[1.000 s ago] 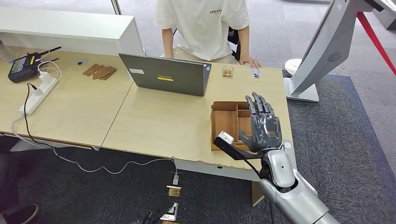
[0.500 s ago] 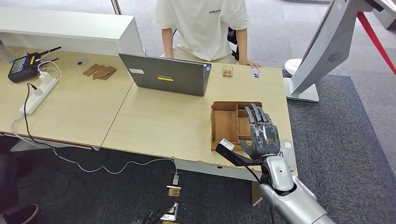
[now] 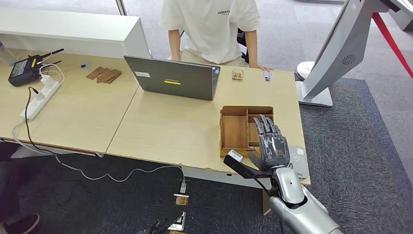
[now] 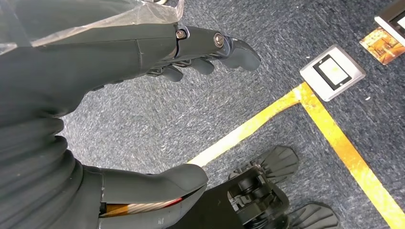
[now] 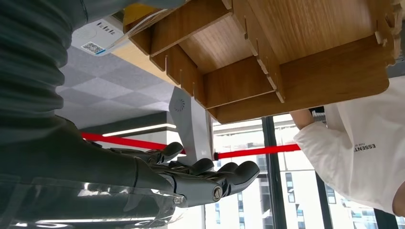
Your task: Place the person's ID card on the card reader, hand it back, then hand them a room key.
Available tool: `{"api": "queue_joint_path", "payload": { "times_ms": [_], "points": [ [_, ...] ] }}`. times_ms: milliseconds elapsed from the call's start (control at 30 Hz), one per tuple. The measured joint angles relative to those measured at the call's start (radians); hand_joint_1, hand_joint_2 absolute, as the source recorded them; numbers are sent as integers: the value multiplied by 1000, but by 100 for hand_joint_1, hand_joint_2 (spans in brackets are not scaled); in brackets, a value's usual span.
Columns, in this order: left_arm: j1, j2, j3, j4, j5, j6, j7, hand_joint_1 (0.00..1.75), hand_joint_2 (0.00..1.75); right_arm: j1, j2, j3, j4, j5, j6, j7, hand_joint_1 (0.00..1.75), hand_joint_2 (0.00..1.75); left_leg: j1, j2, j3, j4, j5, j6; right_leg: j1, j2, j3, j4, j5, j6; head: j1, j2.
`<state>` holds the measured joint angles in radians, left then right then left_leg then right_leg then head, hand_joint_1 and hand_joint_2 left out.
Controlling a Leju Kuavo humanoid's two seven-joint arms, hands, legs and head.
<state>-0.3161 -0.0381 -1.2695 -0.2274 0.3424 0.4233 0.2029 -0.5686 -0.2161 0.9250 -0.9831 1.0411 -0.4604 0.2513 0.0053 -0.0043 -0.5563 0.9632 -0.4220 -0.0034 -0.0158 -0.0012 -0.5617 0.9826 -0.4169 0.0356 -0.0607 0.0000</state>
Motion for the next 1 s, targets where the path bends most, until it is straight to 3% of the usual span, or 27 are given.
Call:
{"api": "queue_joint_path", "payload": {
  "times_ms": [467,1000],
  "points": [
    [-1,0,0,0,-12,-2,-6,0,175,0,3,10,18,0,67,-2,0,175,0,0,0,0,0,0,0,0,0,0,0,0,0,0],
    [0,0,0,0,-16,0,-4,0,175,1,-5,15,78,-16,41,14,0,175,0,0,0,0,0,0,0,0,0,0,0,0,0,0]
  ]
}}
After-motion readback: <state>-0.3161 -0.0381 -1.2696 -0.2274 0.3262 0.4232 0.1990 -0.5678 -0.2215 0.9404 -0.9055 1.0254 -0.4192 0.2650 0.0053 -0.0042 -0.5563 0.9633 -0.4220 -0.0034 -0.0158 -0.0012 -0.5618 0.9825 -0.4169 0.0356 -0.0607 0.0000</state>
